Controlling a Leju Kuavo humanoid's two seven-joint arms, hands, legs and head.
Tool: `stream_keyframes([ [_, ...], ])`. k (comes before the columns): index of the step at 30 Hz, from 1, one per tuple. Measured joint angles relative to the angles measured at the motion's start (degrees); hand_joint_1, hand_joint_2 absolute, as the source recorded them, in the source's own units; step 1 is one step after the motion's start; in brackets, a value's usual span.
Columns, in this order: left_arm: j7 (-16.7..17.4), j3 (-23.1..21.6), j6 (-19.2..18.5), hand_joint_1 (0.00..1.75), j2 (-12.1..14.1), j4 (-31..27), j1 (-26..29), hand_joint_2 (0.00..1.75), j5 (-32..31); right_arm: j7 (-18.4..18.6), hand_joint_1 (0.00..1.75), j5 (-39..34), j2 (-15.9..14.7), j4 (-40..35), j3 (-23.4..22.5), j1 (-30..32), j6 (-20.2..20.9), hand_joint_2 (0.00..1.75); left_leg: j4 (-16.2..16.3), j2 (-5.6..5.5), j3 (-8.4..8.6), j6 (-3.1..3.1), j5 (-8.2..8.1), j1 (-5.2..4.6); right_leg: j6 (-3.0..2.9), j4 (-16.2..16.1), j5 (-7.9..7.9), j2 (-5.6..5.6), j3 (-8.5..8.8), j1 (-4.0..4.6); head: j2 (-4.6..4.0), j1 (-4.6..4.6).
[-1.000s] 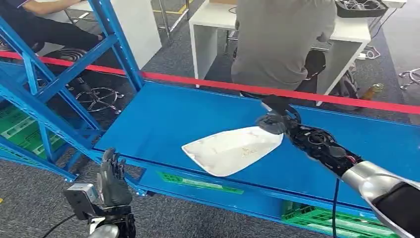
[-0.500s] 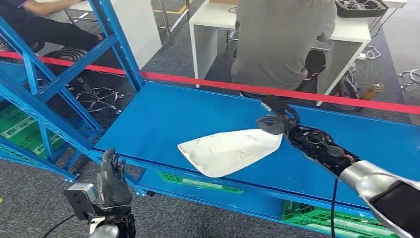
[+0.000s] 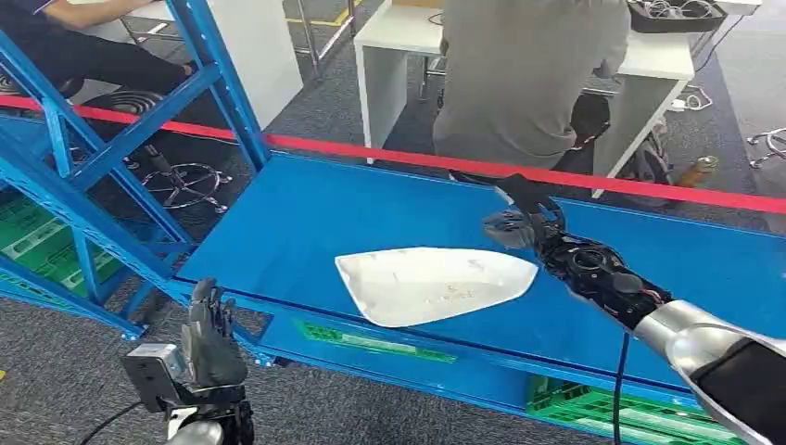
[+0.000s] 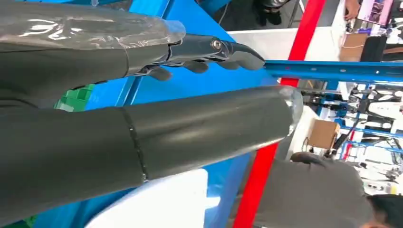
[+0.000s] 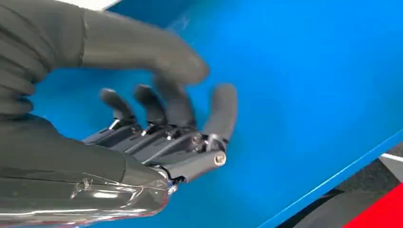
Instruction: Take the parts from the cabinet and place them on the table.
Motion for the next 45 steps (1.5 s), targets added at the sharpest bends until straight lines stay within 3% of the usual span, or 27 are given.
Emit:
stream_keyframes([
  [16,0.48,0.00,0.02,0.00,0.04,0.00,0.09,0.00,-0.22,0.59,0.00,0.28,-0.44,-2.54,-0.11,1.52,-1.01,1.75,0.02,0.02,0.04,0.00,0.00,0.00,0.00,0.00,0.00,0.03,0.01,0.00,0.00,-0.02],
  [45,0.61,0.00,-0.46,0.00,0.46,0.00,0.60,0.00,-0.04,3.65,0.00,2.21,-2.86,-21.18,-1.03,9.19,-2.64,1.75,0.04,0.04,0.03,0.00,0.00,0.00,0.00,0.00,0.00,0.04,0.01,0.00,0.00,-0.02],
])
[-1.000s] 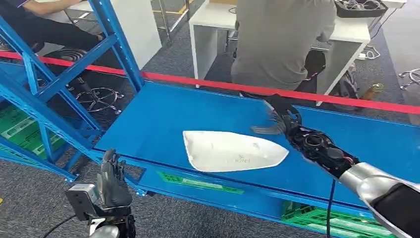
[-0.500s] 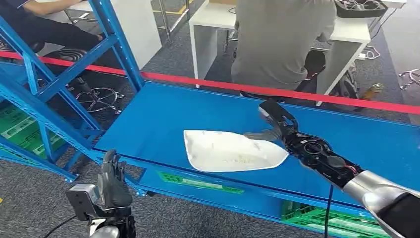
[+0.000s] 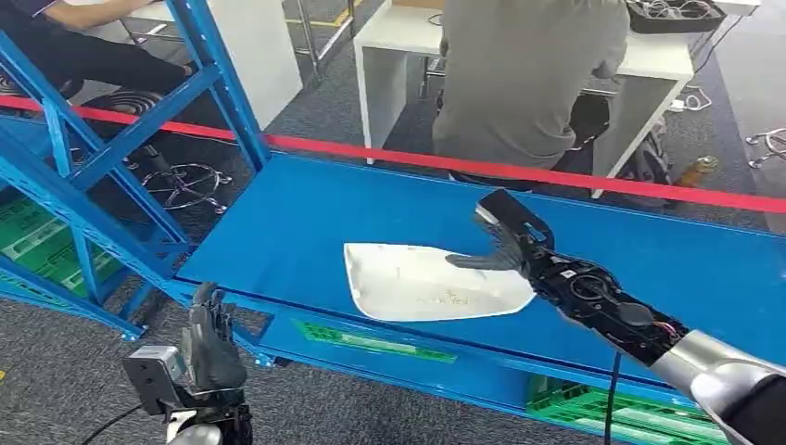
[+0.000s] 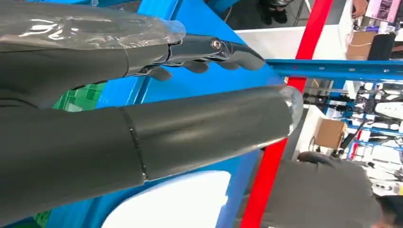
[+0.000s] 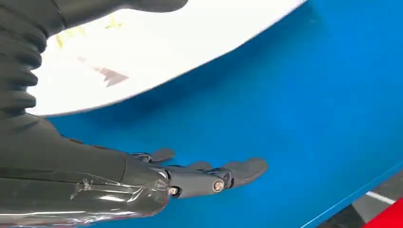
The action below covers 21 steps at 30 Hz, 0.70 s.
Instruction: Take the parts from the cabinet and place them on the table.
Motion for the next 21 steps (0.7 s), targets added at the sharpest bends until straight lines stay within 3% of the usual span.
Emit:
stream_keyframes([
  [18,-0.33,0.00,-0.46,0.00,0.00,0.00,-0.67,0.00,0.98,5.05,0.00,-3.83,-0.68,0.03,0.31,-1.43,5.60,1.75,0.00,-0.01,-0.02,0.00,0.00,0.00,0.00,0.00,0.00,0.00,0.01,0.00,0.00,0.02],
  [20,-0.35,0.00,-0.46,0.00,0.00,0.00,-0.68,0.00,1.01,5.49,0.31,-4.46,-0.79,0.81,0.39,-1.66,6.32,1.75,0.00,-0.01,-0.02,0.00,0.00,0.00,0.00,0.00,0.00,-0.01,0.00,0.00,0.00,0.02],
  [21,-0.35,0.00,-0.44,0.00,0.00,0.00,-0.68,0.00,1.01,5.66,1.75,-4.70,-0.83,1.23,0.48,-1.85,6.54,1.75,0.00,-0.01,-0.03,0.00,0.00,0.00,0.00,0.00,0.00,-0.01,0.00,0.00,0.00,0.04],
])
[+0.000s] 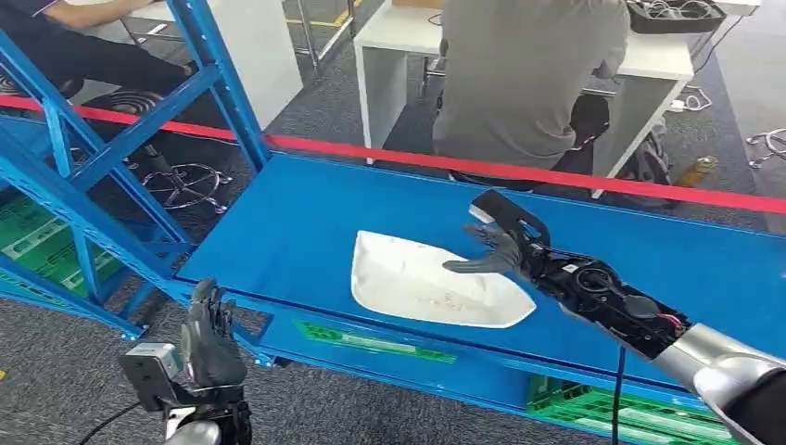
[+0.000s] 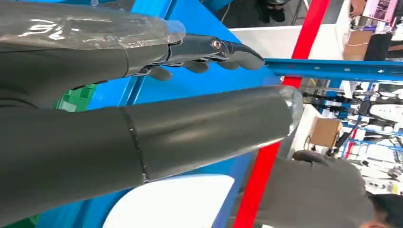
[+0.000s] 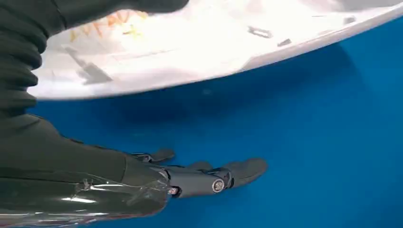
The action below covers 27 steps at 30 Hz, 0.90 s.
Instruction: Take the parts from the cabinet and place them on the table.
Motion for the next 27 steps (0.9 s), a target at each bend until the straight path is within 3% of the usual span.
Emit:
stream_keyframes([
  [26,0.04,0.00,0.85,0.00,0.00,-0.02,0.03,0.00,-0.07,2.75,1.75,-0.96,-0.59,5.09,2.86,-3.08,1.20,1.75,0.00,-0.01,0.00,0.00,0.00,0.00,0.00,0.00,0.00,0.00,0.00,0.00,0.00,-0.02],
  [27,0.26,0.00,0.85,0.00,0.00,-0.02,0.03,0.00,-0.09,3.06,0.00,-1.48,-0.76,5.24,3.50,-3.35,1.16,1.75,0.01,0.01,0.00,0.00,0.00,0.00,0.00,0.00,0.00,0.00,0.00,0.00,0.00,-0.04],
])
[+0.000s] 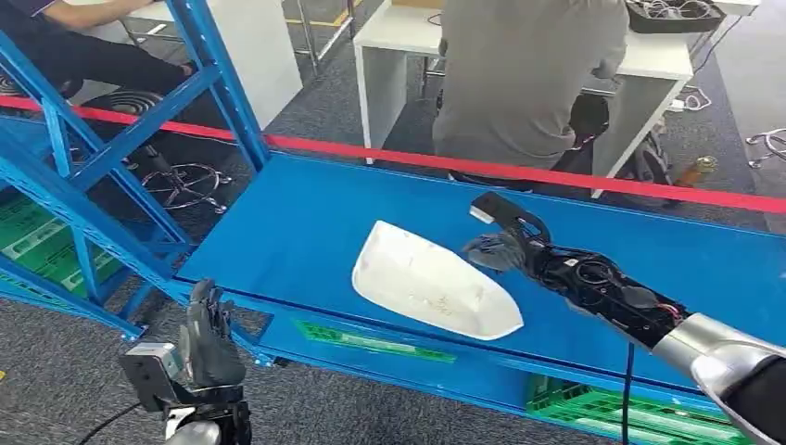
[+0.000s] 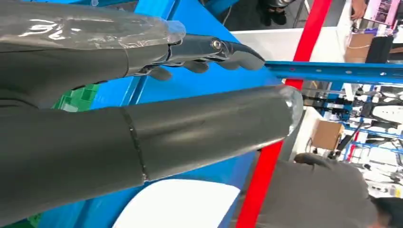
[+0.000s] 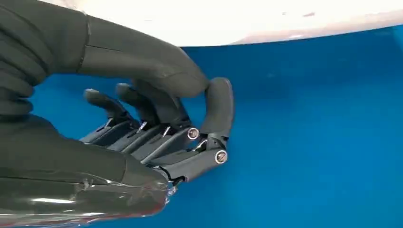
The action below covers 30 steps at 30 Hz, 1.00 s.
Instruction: Take the parts from the cabinet and place them on the table.
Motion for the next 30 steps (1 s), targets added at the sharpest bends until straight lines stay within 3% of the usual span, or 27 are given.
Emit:
stream_keyframes([
  [18,0.35,0.00,0.11,0.00,-0.04,0.00,-0.02,0.00,-0.33,-0.18,0.00,1.44,0.35,2.18,3.41,-4.76,1.79,1.75,0.00,-0.05,-0.03,0.00,0.00,0.00,0.00,0.01,0.00,-0.04,0.01,0.00,0.00,0.02],
  [30,0.94,0.00,0.13,0.00,-0.07,-0.02,-0.03,0.00,-1.01,1.49,0.00,3.41,2.32,6.10,6.32,-8.35,5.62,1.75,0.00,-0.02,-0.01,0.00,0.00,0.00,0.00,0.01,0.01,-0.03,0.02,0.00,0.00,0.04],
])
